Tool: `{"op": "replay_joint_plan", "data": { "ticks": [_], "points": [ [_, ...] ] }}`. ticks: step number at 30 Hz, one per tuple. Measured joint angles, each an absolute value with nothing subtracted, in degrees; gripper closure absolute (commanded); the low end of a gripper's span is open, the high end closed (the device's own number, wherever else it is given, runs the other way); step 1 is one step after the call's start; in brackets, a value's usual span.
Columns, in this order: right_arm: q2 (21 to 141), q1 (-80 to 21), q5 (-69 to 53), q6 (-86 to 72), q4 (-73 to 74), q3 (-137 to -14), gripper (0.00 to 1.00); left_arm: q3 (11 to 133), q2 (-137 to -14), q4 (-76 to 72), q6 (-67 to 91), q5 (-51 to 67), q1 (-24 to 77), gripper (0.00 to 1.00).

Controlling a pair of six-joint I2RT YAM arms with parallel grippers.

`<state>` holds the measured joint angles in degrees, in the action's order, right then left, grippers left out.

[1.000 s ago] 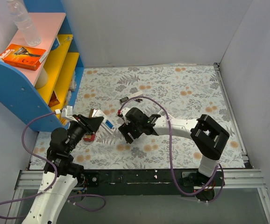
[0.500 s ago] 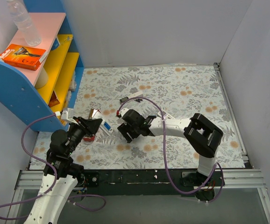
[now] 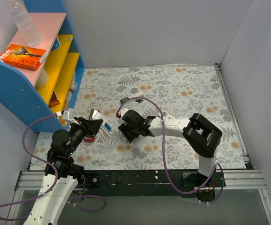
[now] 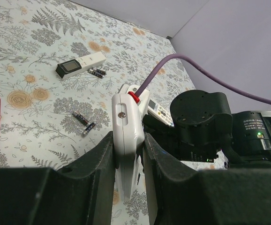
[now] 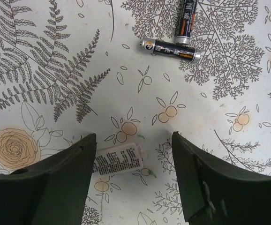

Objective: Load the batteries into the remote control

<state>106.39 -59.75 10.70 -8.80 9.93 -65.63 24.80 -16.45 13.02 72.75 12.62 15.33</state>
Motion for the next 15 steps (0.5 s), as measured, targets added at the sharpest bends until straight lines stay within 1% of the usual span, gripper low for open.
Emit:
{"op": "replay_joint_plan", "data": {
  "ticks": [15],
  "points": [
    [107.02,-56.86,12.93,-9.10,9.58,-66.06,0.31,24.80,-17.45,12.88,72.38,12.64,15.33,1.00]
  ]
}}
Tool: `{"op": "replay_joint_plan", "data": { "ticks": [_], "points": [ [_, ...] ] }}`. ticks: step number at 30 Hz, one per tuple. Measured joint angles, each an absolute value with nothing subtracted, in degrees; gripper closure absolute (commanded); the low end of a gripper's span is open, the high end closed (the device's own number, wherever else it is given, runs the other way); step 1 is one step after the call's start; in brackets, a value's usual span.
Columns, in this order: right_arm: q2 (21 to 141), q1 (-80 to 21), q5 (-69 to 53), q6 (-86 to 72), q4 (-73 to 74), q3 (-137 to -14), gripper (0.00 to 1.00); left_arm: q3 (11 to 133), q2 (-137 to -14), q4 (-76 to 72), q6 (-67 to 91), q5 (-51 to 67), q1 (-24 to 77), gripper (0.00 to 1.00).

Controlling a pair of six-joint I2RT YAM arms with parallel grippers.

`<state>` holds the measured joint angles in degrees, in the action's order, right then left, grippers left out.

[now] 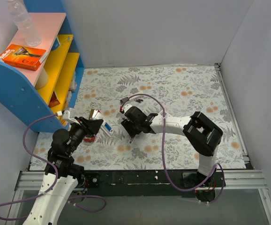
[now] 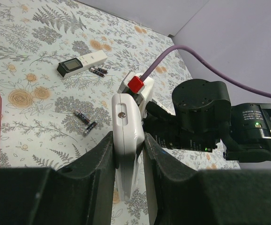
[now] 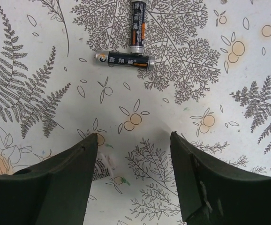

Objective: Load the batteries into the remote control

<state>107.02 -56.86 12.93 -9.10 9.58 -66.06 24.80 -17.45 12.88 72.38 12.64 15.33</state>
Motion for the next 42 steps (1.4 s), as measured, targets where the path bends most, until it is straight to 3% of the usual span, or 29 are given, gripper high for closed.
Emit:
{"op": "replay_joint_plan", "data": {
  "ticks": [21,42],
  "points": [
    [95.96,-55.51,9.87,-11.42,9.61,-52.86,0.34,24.80,-17.47,12.88,72.38,12.80,15.33,1.00],
    [82.63,-55.51,-4.97,4.97,9.17,-45.89,0.33,24.80,-17.47,12.91,72.42,12.84,15.33,1.00]
  ]
}}
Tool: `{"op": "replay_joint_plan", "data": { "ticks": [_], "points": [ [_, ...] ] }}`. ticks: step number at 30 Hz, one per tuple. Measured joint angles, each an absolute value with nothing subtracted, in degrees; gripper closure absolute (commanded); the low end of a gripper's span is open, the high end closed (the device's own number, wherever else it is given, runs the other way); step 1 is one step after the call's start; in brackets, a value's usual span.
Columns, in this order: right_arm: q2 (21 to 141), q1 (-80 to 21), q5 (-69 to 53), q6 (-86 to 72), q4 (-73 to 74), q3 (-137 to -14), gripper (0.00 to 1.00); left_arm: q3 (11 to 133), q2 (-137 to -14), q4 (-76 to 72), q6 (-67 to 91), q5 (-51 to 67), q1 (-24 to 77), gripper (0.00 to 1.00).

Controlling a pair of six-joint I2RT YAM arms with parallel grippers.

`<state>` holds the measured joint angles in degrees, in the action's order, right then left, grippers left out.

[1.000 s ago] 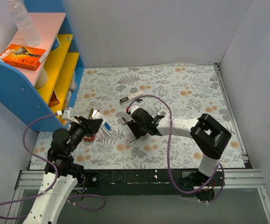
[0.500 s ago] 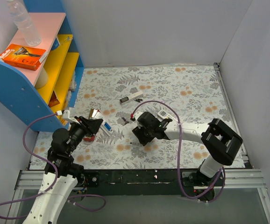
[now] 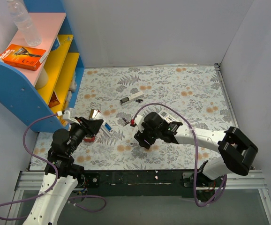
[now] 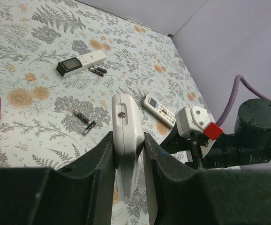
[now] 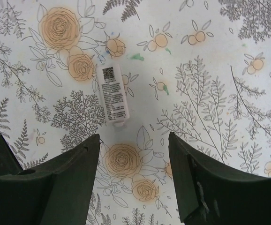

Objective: Load the batteries into the remote control

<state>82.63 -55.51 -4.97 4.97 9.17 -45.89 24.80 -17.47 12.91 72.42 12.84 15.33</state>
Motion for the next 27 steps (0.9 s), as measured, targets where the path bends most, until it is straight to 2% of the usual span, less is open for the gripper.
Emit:
{"op": "replay_joint_plan", "data": {
  "ticks": [12,27],
  "points": [
    [88.55,-55.61,-10.50,10.74,6.33,-45.91,0.40,24.80,-17.47,12.88,72.42,12.86,15.33,1.00],
    [92.88,-57.45,-9.78,13.04,4.23,-47.57,0.43,24.77,-17.80,12.84,72.42,12.93,15.33,1.00]
  ]
}}
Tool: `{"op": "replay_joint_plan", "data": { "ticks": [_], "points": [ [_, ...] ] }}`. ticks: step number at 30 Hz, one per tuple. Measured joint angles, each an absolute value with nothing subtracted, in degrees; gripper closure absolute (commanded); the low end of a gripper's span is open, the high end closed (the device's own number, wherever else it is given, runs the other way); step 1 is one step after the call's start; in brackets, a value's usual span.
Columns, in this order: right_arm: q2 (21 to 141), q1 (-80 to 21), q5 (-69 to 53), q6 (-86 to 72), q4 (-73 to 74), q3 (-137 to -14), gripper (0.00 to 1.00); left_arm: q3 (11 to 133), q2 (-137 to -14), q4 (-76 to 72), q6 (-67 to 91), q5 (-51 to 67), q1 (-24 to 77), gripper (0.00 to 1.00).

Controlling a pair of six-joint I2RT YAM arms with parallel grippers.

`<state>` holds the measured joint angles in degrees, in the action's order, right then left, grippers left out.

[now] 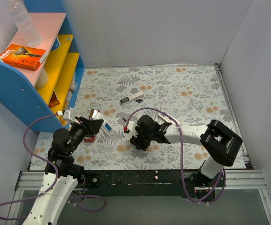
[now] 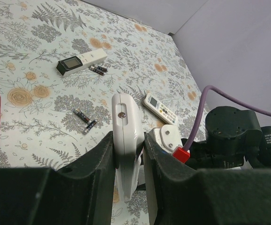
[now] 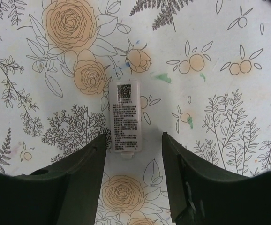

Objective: Load the batteries into the remote control

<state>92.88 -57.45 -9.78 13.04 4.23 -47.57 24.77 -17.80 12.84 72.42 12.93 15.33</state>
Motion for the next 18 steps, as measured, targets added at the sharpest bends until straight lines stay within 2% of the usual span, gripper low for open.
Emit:
{"op": "replay_joint_plan", "data": {
  "ticks": [11,18],
  "points": [
    [93.45,-58.54,-7.64,13.76,3.77,-48.18,0.65,22.76,-17.96,10.87,73.97,14.11,15.33,1.00],
    [88.05,-58.59,-5.89,13.45,6.94,-45.65,0.73,19.14,-18.06,6.72,77.36,15.92,15.33,1.00]
  ]
}}
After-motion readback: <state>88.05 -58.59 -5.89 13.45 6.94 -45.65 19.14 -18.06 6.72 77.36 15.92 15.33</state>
